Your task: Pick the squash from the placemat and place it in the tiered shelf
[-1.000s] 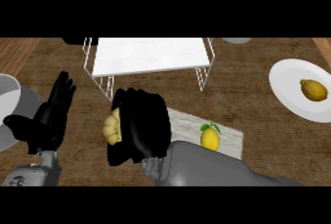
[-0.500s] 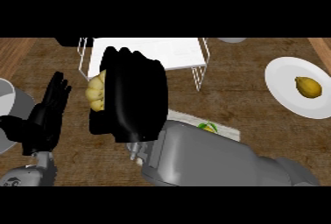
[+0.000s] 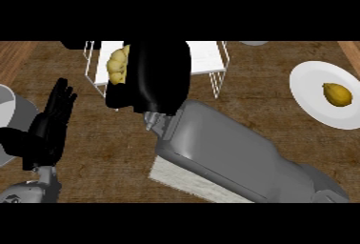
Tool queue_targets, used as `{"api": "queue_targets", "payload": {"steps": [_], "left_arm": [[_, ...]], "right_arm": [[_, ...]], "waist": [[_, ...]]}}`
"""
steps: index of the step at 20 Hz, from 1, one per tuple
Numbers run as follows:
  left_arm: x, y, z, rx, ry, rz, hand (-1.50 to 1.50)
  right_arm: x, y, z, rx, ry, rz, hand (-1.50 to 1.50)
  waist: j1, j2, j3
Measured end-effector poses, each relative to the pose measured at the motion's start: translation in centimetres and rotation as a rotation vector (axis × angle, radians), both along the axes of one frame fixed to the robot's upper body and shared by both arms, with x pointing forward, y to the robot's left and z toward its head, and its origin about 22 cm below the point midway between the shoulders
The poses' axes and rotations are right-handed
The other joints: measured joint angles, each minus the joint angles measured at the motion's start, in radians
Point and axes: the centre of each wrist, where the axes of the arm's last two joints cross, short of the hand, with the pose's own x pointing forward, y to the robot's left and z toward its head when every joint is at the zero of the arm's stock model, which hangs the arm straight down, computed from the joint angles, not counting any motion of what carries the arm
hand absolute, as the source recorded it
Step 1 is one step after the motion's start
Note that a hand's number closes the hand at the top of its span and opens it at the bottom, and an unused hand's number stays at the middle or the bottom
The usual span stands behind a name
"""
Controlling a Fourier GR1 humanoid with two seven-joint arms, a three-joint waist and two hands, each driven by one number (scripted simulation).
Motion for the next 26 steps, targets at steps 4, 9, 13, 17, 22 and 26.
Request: {"api": "queue_targets", "payload": {"steps": [4, 9, 13, 17, 22, 26], "left_arm": [[-0.2, 0.2, -0.1, -0.004, -0.001, -0.005, 0.00], [0.0, -0.5, -0.1, 0.001, -0.009, -0.014, 0.00], [-0.6, -0.7, 0.0, -0.001, -0.014, -0.016, 0.00], [-0.6, -0.7, -0.5, 0.001, -0.014, -0.020, 0.00], [-0.1, -0.9, 0.0, 0.003, -0.017, -0.025, 0.00], [0.4, -0.9, 0.0, 0.005, -0.017, -0.038, 0.00]], "right_arm": [[2.2, -0.6, -0.5, 0.021, 0.008, -0.046, 1.50], [4.8, -1.2, -2.0, 0.046, 0.000, -0.092, 1.50], [6.8, -1.9, -3.5, 0.087, -0.018, -0.127, 1.50], [8.4, -2.2, -4.7, 0.105, -0.018, -0.154, 1.50], [10.1, -2.8, -5.4, 0.140, -0.009, -0.191, 1.50], [11.1, -3.6, -5.9, 0.224, 0.029, -0.208, -1.50]], "waist": [[0.004, 0.003, 0.000], [0.011, 0.008, 0.000], [0.015, 0.008, 0.001], [0.018, 0.010, 0.001], [0.026, 0.014, 0.001], [0.036, 0.018, 0.001]]}}
